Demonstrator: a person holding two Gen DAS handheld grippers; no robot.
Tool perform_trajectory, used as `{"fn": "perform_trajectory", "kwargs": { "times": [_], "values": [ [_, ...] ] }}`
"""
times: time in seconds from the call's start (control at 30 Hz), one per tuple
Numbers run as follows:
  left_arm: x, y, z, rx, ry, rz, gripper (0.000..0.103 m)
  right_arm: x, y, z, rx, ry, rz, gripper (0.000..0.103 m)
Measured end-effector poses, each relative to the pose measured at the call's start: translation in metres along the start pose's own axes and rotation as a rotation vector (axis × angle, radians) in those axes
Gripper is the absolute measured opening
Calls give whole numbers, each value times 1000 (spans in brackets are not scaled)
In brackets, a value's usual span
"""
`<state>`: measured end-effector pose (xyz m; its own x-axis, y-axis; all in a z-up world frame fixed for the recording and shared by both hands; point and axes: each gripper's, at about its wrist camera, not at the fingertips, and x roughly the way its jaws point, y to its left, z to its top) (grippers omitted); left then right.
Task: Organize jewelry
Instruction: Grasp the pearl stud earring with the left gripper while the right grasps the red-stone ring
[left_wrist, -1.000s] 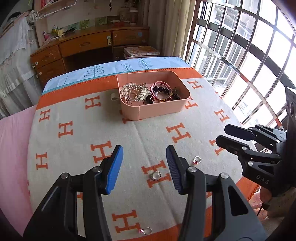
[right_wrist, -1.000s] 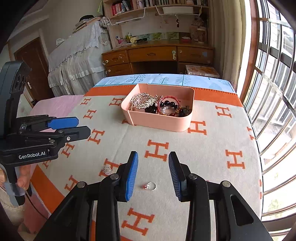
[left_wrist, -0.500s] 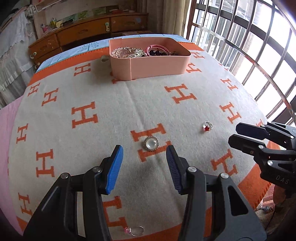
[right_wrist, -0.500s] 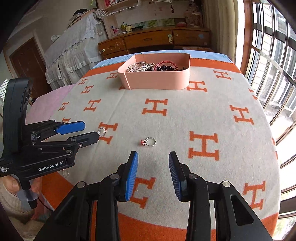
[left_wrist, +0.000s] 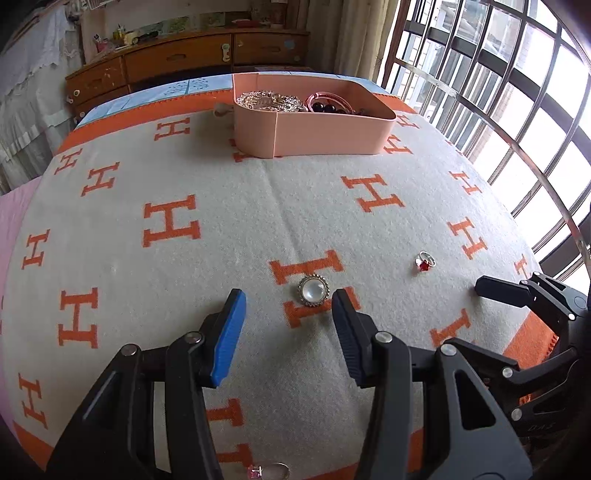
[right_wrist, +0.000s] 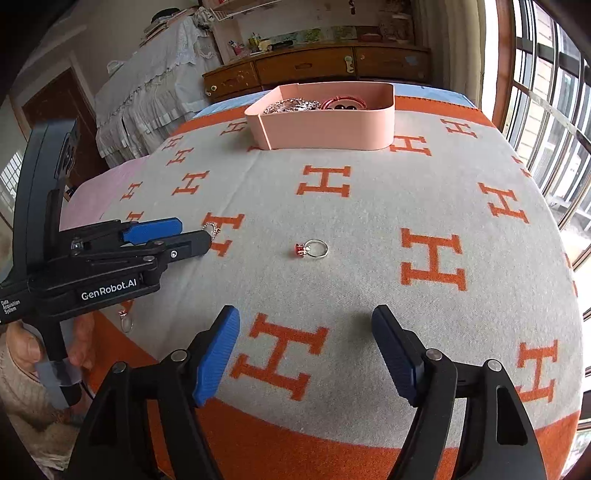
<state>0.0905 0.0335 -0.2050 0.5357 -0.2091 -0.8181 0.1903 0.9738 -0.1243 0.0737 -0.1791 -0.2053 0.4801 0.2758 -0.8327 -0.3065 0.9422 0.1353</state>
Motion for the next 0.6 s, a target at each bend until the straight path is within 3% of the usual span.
{"fn": "perform_trajectory", "kwargs": {
  "times": [0.2, 0.3, 0.37, 0.6],
  "values": [
    [-9, -3, -4, 33, -38, 7, 45, 7, 12, -1, -63, 17, -69, 87],
    [-9, -9, -7, 74, -28, 20, 45, 12, 17, -3, -86, 43, -96, 101],
    [-4, -11, -8, 83, 21, -2, 45, 13, 18, -4, -94, 50, -112, 101],
    [-3, -13, -11, 114, 26, 13, 47, 11, 9, -1, -39, 15, -68, 101]
  ]
}}
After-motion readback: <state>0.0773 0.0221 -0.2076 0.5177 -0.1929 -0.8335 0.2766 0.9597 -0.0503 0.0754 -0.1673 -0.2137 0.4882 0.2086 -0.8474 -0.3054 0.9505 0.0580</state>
